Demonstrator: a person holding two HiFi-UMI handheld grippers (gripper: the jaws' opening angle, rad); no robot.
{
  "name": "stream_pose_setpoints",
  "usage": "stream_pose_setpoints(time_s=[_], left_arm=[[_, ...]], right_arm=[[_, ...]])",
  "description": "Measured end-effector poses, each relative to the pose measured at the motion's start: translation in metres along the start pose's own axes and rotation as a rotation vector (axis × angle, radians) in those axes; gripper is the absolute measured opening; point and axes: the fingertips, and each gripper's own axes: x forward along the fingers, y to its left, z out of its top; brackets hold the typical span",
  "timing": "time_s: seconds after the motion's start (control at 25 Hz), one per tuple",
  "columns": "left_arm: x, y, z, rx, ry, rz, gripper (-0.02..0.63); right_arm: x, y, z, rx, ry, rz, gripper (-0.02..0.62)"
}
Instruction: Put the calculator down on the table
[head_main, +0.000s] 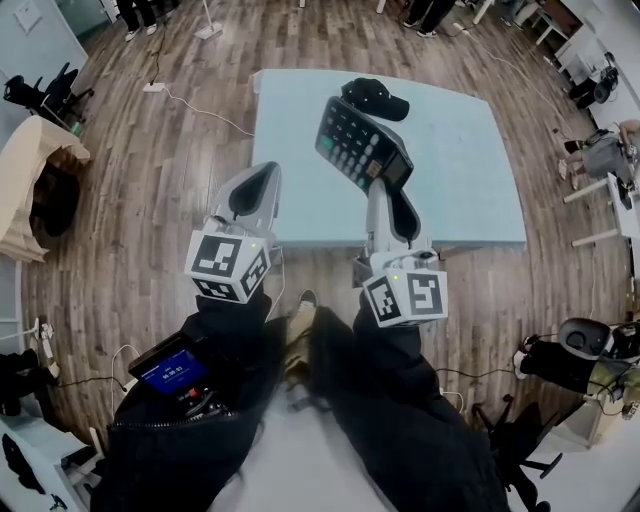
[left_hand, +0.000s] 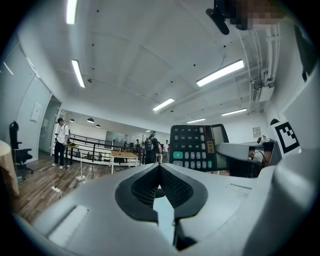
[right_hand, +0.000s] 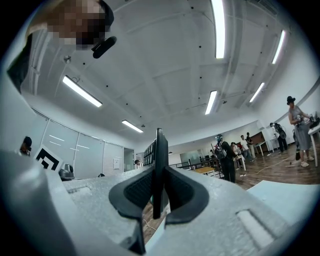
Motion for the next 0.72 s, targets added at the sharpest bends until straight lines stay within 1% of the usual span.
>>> stream_pose_setpoints(time_s=[0.36, 0.72], left_arm=[[0.043, 0.011, -0.009, -0.005, 0.026, 0.033, -0.003], [0.067, 0.011, -0.015, -0.002, 0.059, 0.048, -0.003]], right_arm=[[0.035, -0.031, -0.017, 0.029, 0.032, 0.027, 0.049], [0.053, -0.049, -0.026, 0.064, 0.058, 0.042, 0.049]])
